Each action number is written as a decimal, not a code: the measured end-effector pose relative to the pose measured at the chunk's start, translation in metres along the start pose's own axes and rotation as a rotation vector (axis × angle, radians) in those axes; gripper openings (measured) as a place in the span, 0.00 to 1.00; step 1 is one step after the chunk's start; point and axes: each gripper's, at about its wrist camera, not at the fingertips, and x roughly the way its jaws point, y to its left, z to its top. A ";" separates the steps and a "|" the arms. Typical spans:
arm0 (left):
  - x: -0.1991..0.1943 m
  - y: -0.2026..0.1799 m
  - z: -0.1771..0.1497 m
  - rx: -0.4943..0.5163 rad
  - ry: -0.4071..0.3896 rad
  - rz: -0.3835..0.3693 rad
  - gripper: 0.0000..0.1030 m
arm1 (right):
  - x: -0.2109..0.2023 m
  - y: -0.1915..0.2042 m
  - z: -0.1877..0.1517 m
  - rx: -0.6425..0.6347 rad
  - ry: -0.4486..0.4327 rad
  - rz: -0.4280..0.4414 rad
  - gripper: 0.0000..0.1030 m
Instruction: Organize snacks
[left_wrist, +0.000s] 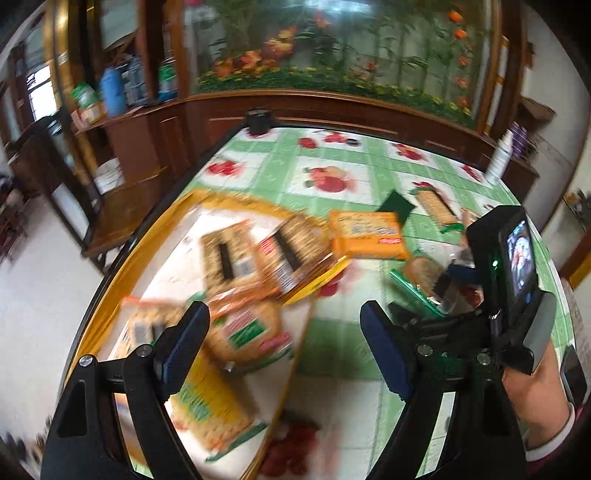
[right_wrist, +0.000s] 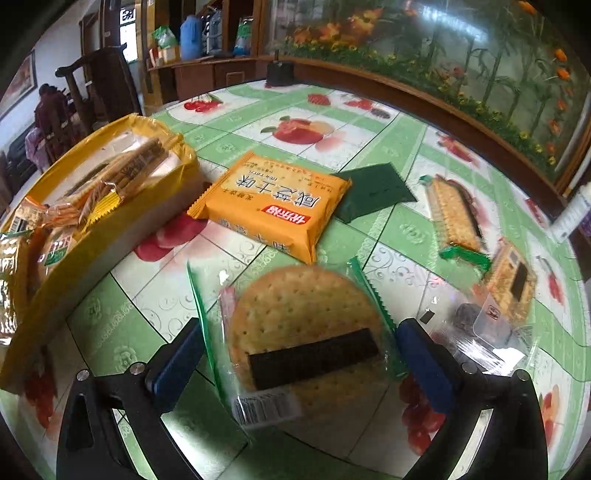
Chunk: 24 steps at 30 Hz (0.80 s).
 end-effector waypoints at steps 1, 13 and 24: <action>0.004 -0.010 0.009 0.041 0.003 -0.006 0.82 | 0.001 -0.003 0.000 0.010 0.003 0.025 0.97; 0.073 -0.096 0.062 0.271 0.067 0.068 0.82 | -0.047 -0.054 -0.039 0.241 -0.050 0.166 0.40; 0.132 -0.136 0.072 0.228 0.111 0.197 0.82 | -0.088 -0.078 -0.078 0.315 -0.100 0.174 0.18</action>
